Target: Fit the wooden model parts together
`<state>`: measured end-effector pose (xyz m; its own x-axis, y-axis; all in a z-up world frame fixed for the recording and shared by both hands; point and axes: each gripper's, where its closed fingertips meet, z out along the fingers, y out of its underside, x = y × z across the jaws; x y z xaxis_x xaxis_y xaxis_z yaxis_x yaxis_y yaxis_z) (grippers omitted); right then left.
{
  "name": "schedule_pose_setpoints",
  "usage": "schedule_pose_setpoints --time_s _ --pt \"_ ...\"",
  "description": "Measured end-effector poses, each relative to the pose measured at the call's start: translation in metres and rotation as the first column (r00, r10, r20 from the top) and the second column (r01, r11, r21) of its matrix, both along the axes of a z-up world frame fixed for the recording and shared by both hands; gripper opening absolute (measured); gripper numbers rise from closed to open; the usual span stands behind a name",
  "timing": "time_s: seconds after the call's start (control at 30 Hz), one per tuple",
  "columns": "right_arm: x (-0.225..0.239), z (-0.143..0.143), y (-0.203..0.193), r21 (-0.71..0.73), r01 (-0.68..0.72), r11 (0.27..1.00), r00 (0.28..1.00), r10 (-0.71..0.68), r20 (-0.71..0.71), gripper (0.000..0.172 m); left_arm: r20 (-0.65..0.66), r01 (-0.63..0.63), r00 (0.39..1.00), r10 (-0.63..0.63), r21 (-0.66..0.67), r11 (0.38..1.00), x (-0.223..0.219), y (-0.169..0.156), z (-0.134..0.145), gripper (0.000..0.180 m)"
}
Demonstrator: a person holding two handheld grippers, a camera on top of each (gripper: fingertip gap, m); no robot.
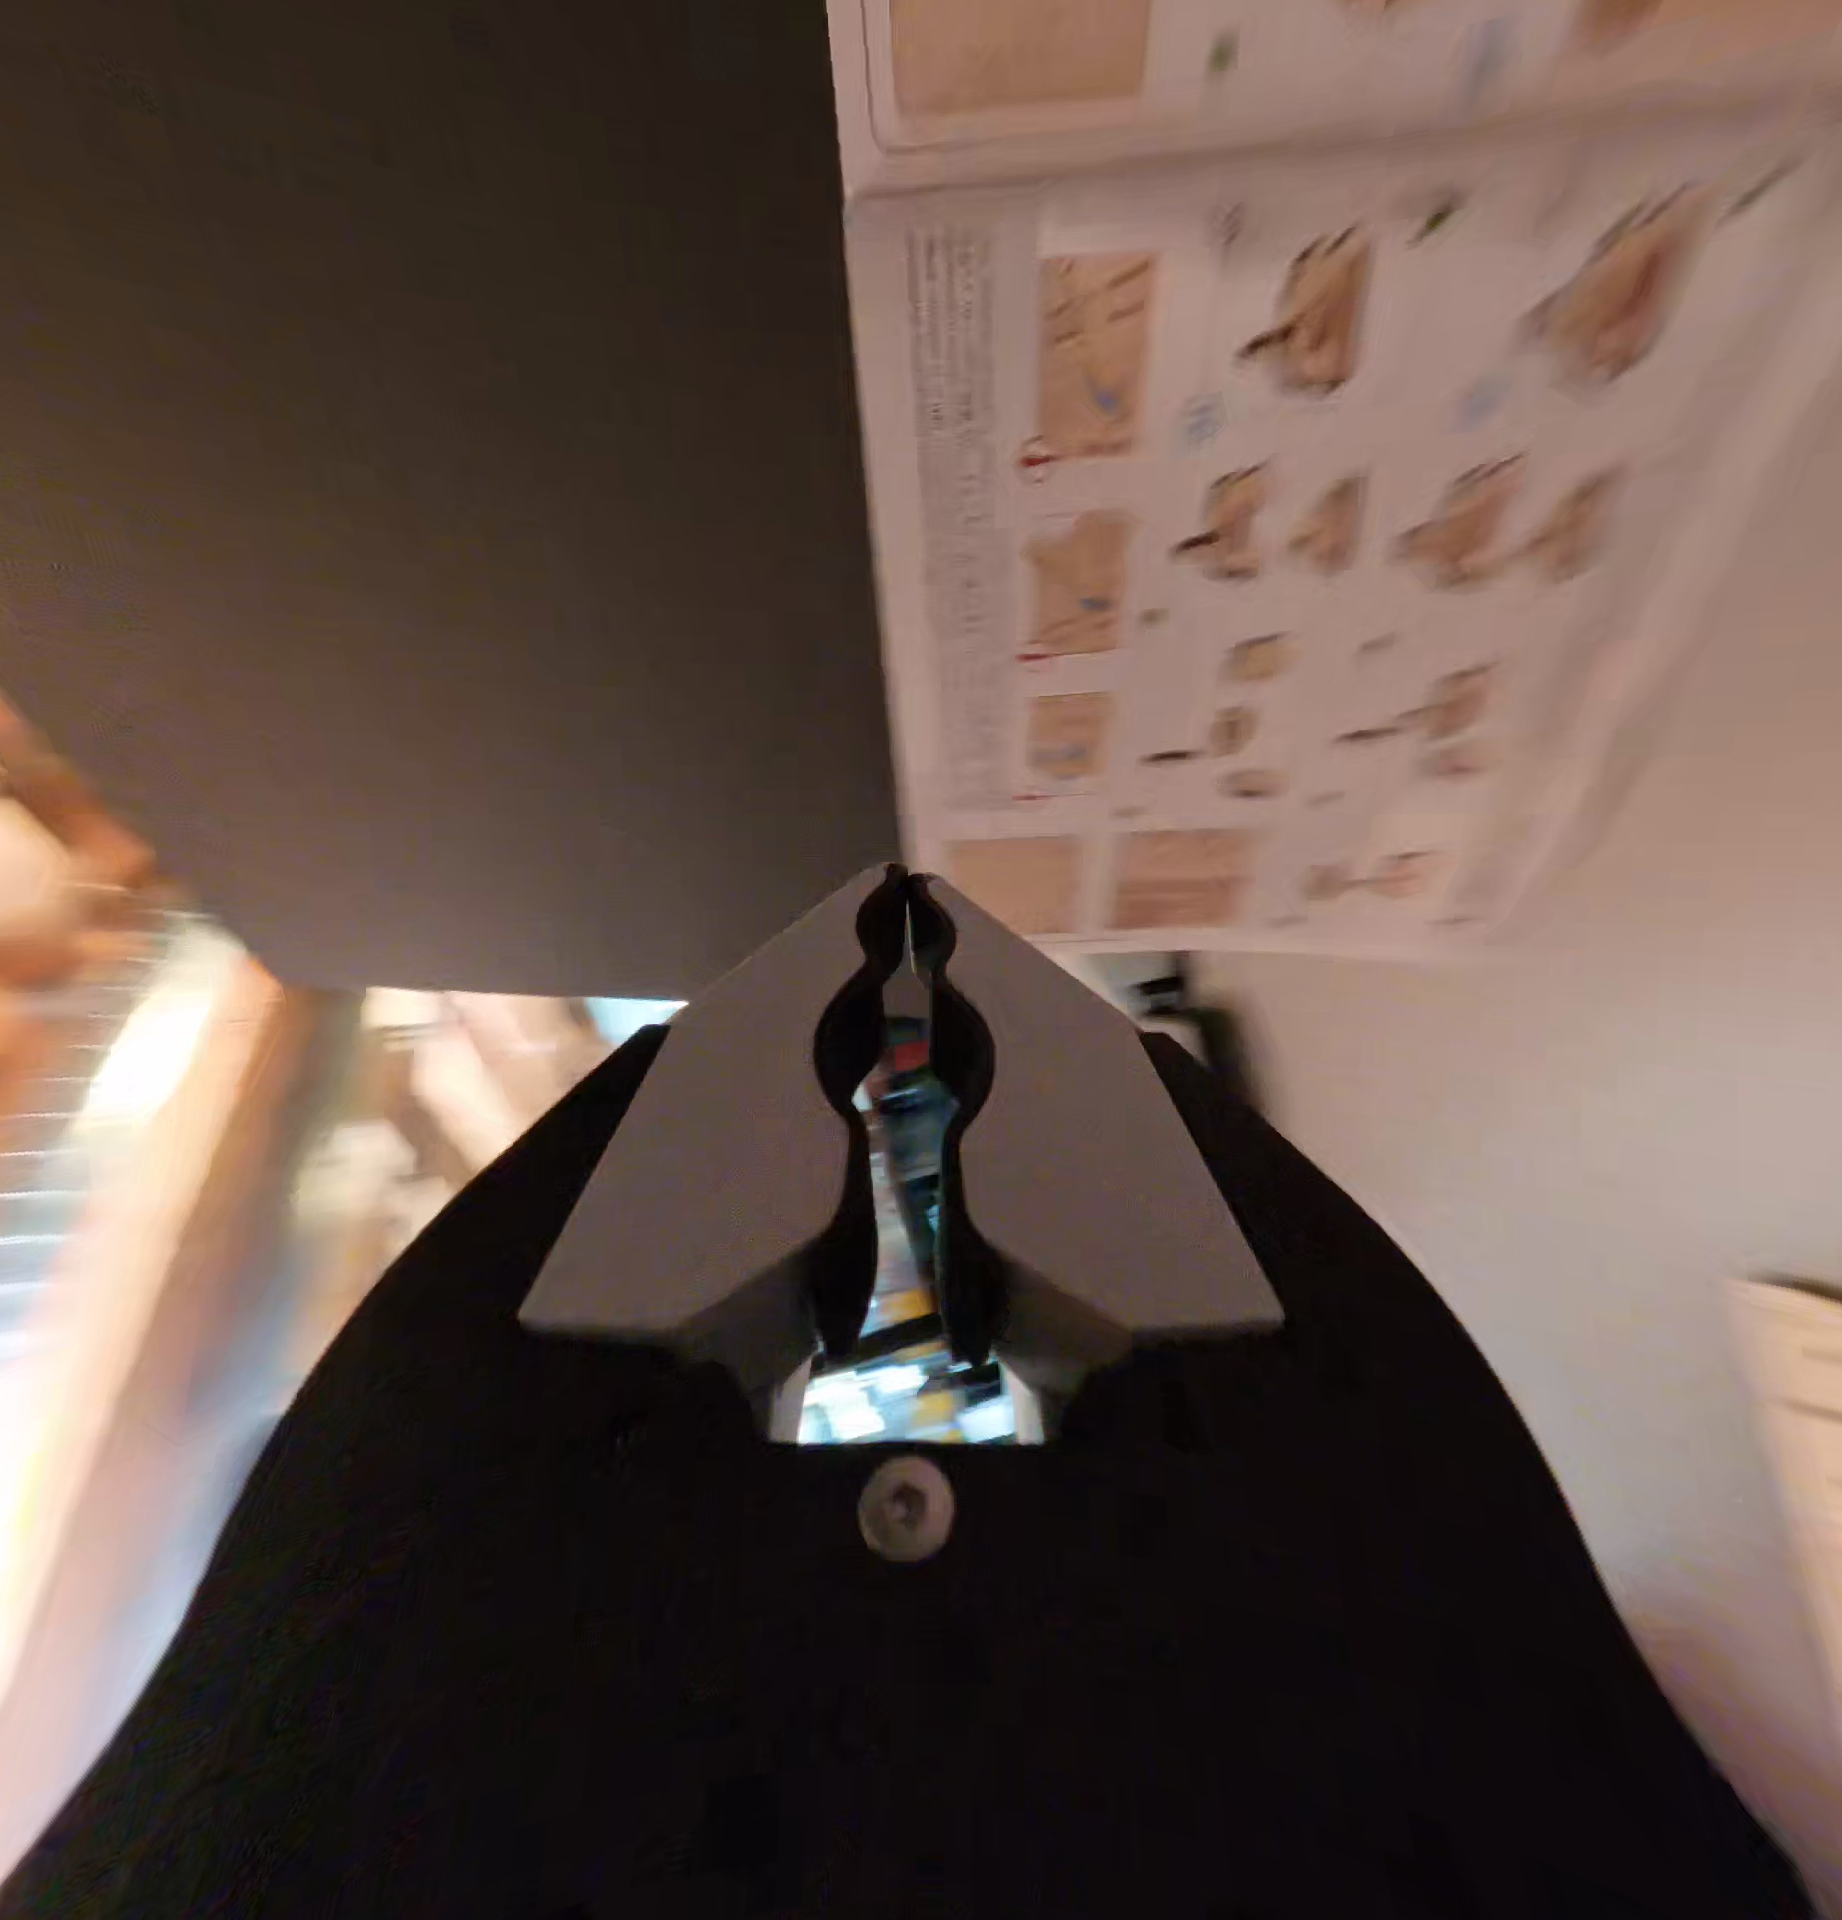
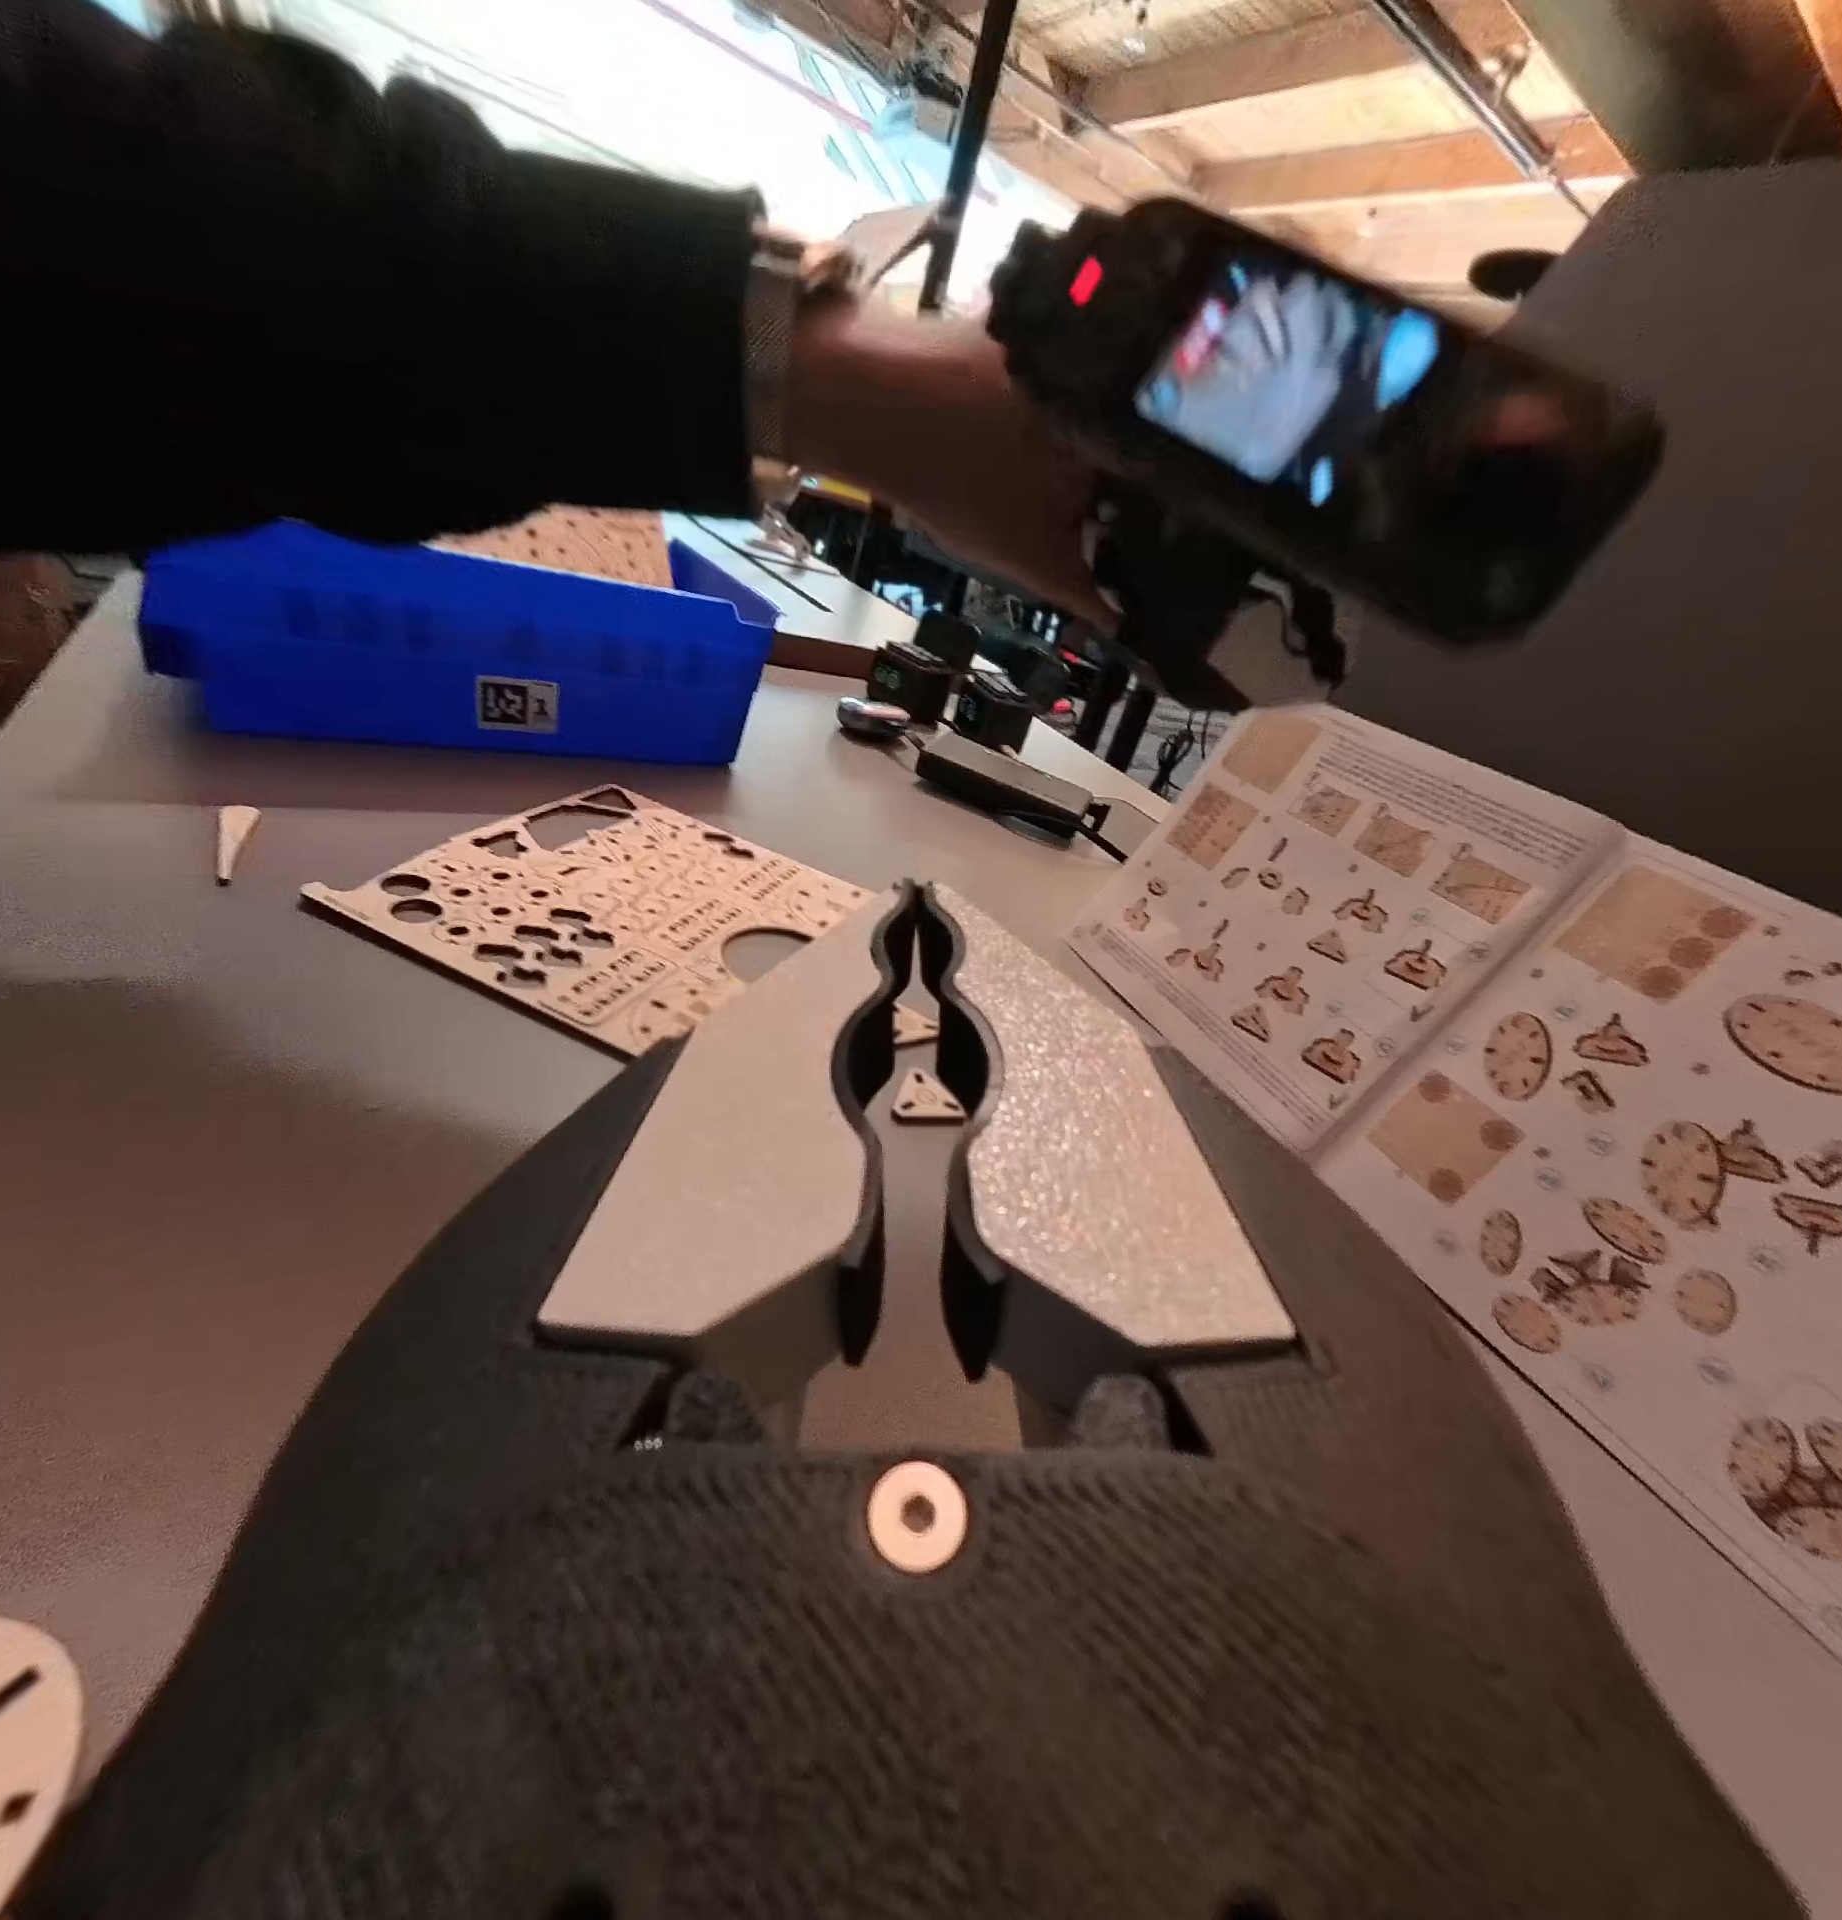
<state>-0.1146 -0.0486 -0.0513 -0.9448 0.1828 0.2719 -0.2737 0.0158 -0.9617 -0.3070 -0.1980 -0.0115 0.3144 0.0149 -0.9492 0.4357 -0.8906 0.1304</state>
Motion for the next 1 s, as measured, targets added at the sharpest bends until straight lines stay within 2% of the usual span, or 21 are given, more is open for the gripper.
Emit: schedule_pose_setpoints --time_s 0.03,0.07,0.17,0.2,0.3,0.5,0.67,0.73,0.8,0.83,0.87,0.9,0.93,1.0 --pt "-0.004 -0.002 0.001 0.009 0.011 1.000 1.000 -0.011 0.000 0.000 -0.019 0.017 1.000 -0.019 -0.107 0.994 -0.010 0.001 0.007 0.000" --pt "-0.006 -0.003 0.002 0.013 0.019 1.000 1.000 -0.019 0.002 0.000 -0.018 0.030 0.999 -0.033 -0.118 0.993 -0.015 0.008 0.006 0.000" --pt "-0.007 -0.003 0.003 0.004 0.016 1.000 1.000 -0.016 0.018 0.000 0.051 0.039 0.998 -0.045 0.105 0.994 -0.018 0.036 -0.021 0.000" --pt "-0.006 -0.003 0.002 0.002 0.011 1.000 1.000 -0.011 0.021 0.000 0.075 0.006 0.997 -0.014 0.107 0.994 -0.018 0.036 -0.028 0.000" --pt "-0.003 -0.007 -0.001 0.023 0.000 1.000 1.000 -0.001 0.011 0.000 0.107 -0.060 0.992 0.063 -0.026 0.998 -0.014 0.031 -0.040 0.000" --pt "0.009 -0.004 -0.005 0.023 -0.028 0.999 1.000 0.028 -0.012 0.000 0.059 -0.006 0.998 0.006 -0.004 1.000 -0.012 0.058 -0.051 0.000" --pt "0.022 -0.003 -0.009 0.026 -0.066 0.997 0.998 0.067 -0.021 0.000 0.026 -0.002 1.000 0.002 0.028 1.000 -0.004 0.059 -0.051 0.000" --pt "0.025 -0.004 -0.011 0.032 -0.069 0.997 0.997 0.070 -0.030 0.000 0.023 -0.013 1.000 0.011 0.084 0.996 0.010 0.052 -0.056 0.000" --pt "0.029 -0.009 -0.014 0.044 -0.086 0.995 0.996 0.087 -0.020 0.000 0.028 -0.032 0.999 0.026 0.234 0.972 0.033 0.045 -0.066 0.000" --pt "0.032 -0.011 -0.016 0.050 -0.099 0.994 0.995 0.100 -0.009 0.000 0.058 -0.045 0.998 0.026 0.362 0.931 0.049 0.046 -0.074 0.003" --pt "0.035 -0.014 -0.017 0.053 -0.115 0.992 0.993 0.115 0.003 0.000 0.095 -0.065 0.995 0.018 0.518 0.853 0.068 0.049 -0.083 0.010" --pt "0.039 -0.016 -0.019 0.056 -0.132 0.990 0.991 0.131 0.017 0.000 0.118 -0.080 0.993 0.000 0.678 0.730 0.086 0.056 -0.087 0.022" --pt "0.042 -0.019 -0.020 0.060 -0.149 0.987 0.989 0.147 0.032 0.000 0.125 -0.085 0.992 -0.029 0.812 0.577 0.104 0.065 -0.088 0.036" --pt "0.048 -0.023 -0.023 0.066 -0.178 0.982 0.983 0.174 0.058 0.000 0.079 -0.059 0.995 -0.068 0.966 0.251 0.136 0.075 -0.079 0.048"
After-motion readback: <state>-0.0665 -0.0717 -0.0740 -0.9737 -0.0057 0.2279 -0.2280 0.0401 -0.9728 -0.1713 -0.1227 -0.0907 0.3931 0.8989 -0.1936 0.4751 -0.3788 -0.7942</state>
